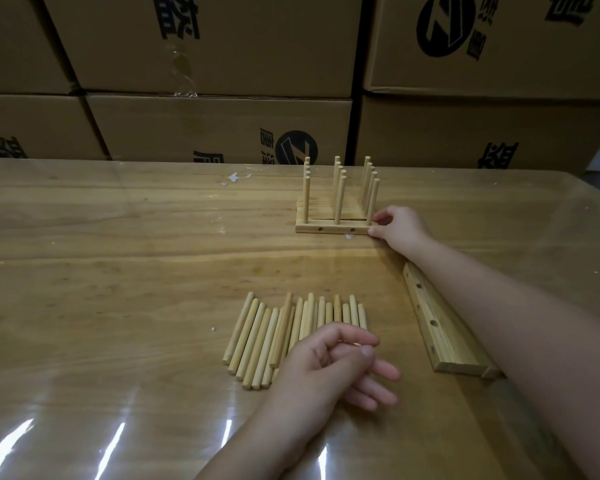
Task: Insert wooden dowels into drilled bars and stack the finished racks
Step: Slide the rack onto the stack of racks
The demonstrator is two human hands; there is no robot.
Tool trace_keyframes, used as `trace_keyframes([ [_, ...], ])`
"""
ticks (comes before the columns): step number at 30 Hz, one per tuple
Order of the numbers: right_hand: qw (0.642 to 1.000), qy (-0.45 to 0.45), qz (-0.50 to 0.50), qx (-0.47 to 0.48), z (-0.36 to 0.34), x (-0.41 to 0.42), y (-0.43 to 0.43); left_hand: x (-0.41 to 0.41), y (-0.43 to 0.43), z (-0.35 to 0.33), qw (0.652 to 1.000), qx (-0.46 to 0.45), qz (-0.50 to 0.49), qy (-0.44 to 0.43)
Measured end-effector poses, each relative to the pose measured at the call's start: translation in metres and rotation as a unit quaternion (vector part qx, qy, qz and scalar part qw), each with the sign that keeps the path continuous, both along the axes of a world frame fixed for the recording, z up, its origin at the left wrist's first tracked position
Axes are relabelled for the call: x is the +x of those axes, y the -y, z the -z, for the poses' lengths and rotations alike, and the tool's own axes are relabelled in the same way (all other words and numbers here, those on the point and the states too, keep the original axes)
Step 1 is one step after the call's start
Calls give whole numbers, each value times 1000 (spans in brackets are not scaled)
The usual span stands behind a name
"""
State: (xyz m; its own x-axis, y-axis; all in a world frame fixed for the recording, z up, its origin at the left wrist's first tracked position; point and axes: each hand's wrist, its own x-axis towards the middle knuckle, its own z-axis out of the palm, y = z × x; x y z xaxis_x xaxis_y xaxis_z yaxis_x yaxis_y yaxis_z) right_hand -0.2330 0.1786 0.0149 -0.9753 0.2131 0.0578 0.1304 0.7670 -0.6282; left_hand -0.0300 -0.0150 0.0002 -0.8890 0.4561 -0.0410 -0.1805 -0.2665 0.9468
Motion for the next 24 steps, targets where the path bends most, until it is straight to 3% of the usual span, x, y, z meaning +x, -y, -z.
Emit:
trace_keyframes([
  [24, 996, 2, 53, 74, 4, -11, 19, 1, -1, -1, 1000, -15, 3, -4],
])
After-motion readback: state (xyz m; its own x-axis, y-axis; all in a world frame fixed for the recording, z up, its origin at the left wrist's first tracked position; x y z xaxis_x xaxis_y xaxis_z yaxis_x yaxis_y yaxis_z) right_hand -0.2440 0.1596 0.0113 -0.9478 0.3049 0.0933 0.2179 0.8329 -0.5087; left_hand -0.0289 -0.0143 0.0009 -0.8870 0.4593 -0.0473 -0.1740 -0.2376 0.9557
